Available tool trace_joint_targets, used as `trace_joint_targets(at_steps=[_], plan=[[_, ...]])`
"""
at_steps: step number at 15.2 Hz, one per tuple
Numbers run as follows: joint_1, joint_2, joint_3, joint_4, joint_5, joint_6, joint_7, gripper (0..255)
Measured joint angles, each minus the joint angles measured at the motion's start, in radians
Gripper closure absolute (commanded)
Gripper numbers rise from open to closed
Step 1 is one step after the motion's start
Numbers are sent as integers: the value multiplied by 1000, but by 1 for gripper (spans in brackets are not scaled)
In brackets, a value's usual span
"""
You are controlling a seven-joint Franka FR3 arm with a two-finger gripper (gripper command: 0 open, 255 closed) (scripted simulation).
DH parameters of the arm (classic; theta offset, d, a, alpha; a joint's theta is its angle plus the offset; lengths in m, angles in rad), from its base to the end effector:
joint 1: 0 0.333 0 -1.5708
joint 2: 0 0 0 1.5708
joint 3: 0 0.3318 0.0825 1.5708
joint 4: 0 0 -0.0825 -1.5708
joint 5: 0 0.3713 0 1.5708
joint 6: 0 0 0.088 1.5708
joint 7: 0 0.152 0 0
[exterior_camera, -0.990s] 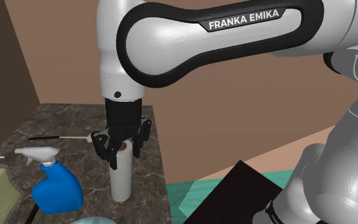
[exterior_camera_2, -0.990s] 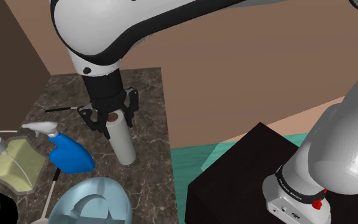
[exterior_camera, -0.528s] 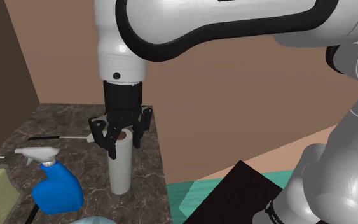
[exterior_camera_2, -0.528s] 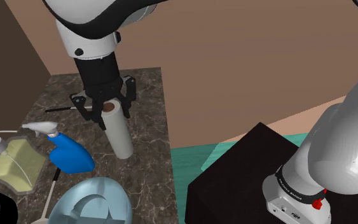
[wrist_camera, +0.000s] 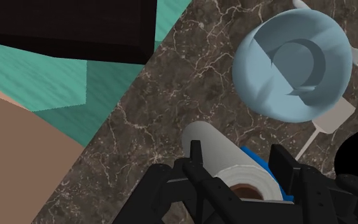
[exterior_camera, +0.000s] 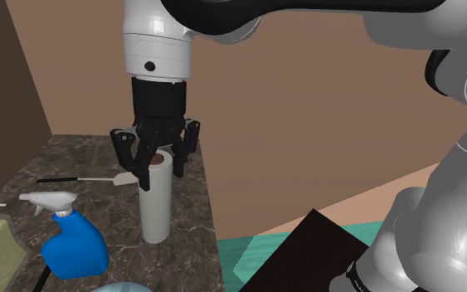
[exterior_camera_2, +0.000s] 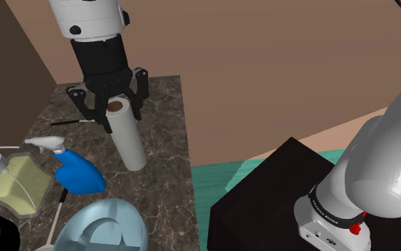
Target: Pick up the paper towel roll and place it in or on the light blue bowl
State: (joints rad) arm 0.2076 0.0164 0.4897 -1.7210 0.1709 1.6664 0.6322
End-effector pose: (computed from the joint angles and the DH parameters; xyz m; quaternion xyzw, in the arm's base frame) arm 0.4030 0.3673 0.5286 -0.9953 -0.0214 0.0817 0.0484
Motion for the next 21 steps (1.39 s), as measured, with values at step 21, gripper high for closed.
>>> trace_joint_targets(at_steps=[21], plan=[[86,108,64,397,-49,-276,187,255]])
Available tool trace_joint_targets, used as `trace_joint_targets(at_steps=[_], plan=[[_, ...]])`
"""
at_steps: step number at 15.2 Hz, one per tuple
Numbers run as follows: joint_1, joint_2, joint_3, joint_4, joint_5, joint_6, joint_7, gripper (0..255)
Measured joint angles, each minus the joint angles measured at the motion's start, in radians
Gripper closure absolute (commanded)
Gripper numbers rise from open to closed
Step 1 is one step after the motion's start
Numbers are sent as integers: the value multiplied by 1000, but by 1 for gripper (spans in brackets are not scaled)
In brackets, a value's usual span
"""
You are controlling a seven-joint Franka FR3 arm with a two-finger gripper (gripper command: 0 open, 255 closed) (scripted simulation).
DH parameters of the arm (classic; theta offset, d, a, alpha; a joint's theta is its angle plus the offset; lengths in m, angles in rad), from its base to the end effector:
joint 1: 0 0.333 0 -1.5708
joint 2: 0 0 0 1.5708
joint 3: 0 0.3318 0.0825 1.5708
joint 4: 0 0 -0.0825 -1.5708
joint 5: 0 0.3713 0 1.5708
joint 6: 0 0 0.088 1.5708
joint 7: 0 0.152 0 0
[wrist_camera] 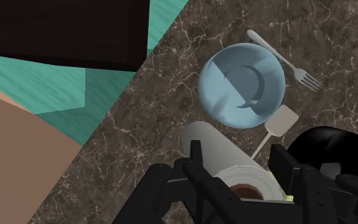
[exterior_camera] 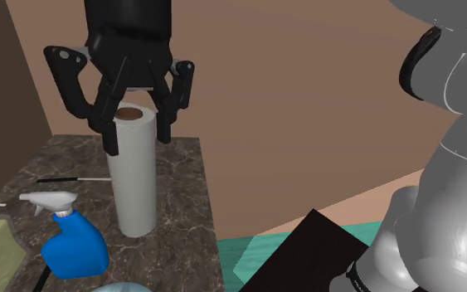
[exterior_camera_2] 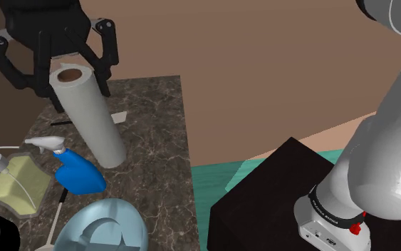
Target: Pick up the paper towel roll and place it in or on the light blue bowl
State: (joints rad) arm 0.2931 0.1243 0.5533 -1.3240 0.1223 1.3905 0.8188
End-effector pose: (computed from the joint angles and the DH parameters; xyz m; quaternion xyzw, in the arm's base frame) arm 0.3688 0.4147 0.6346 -0.9952 -0.0224 0.0816 0.0483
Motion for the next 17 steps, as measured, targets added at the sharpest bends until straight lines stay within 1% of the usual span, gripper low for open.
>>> trace_joint_targets(at_steps=[3,5,6,7,9,10,11,13,17], plan=[[54,43,32,85,-24,-37,82,255],[106,96,54,180,-56,-76,147,255],[140,136,64,249,-80,-106,182,255],[171,163,72,293,-98,-122,212,255],[268,255,86,451,-158,-186,283,255],[326,308,86,548,-193,-228,314,255],[337,313,87,556,-197,-232,324,255],[316,287,91,495,-181,-196,323,255],[257,217,94,330,-137,-100,301,255]])
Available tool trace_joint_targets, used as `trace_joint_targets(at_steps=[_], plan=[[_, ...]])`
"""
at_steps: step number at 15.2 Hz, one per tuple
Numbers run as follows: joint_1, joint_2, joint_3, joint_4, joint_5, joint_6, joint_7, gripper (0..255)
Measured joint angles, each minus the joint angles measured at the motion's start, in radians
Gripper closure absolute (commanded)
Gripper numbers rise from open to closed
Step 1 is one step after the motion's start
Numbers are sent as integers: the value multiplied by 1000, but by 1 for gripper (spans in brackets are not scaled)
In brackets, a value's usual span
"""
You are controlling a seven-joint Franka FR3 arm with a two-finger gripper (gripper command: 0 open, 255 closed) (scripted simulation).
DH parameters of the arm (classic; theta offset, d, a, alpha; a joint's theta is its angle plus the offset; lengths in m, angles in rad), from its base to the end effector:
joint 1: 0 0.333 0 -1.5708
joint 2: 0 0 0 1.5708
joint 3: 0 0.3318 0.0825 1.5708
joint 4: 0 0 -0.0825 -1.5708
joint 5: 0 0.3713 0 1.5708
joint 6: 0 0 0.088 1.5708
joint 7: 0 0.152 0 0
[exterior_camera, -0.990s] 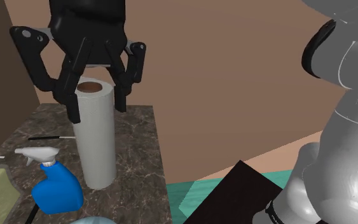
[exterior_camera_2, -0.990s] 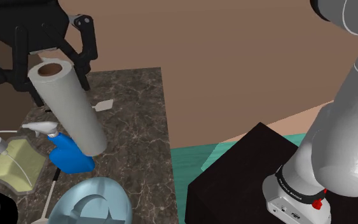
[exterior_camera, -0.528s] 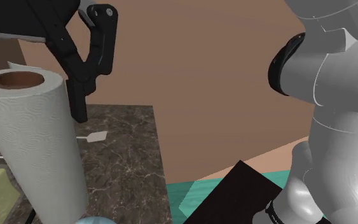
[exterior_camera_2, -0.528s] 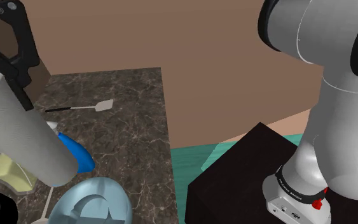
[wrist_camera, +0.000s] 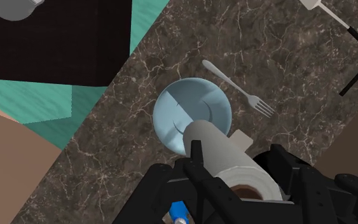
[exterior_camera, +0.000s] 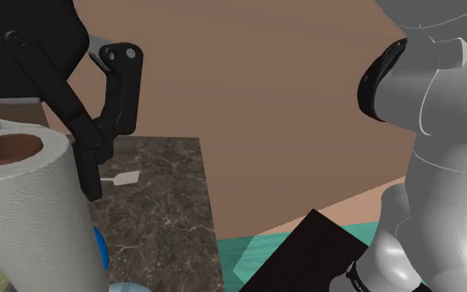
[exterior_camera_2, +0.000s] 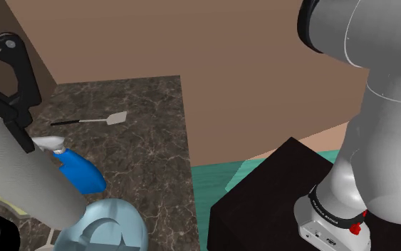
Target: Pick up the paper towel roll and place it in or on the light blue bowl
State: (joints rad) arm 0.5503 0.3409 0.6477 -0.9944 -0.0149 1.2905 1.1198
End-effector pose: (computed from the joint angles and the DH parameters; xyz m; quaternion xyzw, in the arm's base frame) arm 0.2953 0.5167 0.6610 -0.9953 -0.0217 0.0817 0.0480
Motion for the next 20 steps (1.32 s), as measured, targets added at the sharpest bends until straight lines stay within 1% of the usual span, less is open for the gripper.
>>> trace_joint_targets(at_steps=[4,8,20], plan=[[-45,-61,-1,-145,37,88,-26,255],[-69,-99,-3,-247,61,155,-46,255],[-109,-168,-12,-496,103,341,-98,255]])
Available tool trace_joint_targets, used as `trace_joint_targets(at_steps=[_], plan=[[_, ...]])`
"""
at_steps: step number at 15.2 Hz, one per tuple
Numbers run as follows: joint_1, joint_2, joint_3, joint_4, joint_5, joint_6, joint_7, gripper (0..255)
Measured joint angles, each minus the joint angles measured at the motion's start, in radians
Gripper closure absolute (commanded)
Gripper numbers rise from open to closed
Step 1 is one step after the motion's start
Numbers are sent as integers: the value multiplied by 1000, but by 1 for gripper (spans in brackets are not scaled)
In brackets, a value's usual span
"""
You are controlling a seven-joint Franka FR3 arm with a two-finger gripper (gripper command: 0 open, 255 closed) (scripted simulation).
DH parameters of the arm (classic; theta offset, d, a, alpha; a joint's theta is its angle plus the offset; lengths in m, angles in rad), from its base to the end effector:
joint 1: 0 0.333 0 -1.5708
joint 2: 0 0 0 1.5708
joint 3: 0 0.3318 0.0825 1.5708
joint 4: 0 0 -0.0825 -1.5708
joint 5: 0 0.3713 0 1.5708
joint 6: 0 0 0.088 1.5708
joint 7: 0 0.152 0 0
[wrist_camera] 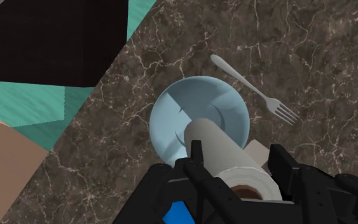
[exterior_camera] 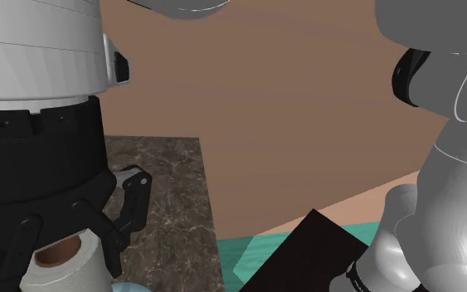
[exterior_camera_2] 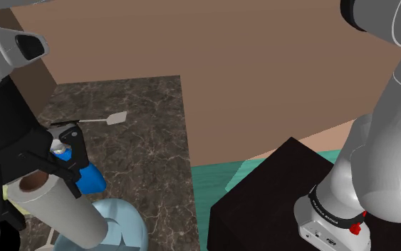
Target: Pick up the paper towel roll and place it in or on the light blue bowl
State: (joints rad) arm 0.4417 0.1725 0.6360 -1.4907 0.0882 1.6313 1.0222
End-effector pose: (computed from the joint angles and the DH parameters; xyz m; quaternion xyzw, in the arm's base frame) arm 0.2927 0.5141 0.5594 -0.9953 -0.0214 0.0819 0.0480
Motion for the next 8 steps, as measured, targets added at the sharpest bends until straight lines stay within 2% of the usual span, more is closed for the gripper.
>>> trace_joint_targets(at_steps=[3,8], plan=[[-3,-6,-1,-47,4,41,-7,255],[-3,-7,-1,-57,5,51,-9,255]])
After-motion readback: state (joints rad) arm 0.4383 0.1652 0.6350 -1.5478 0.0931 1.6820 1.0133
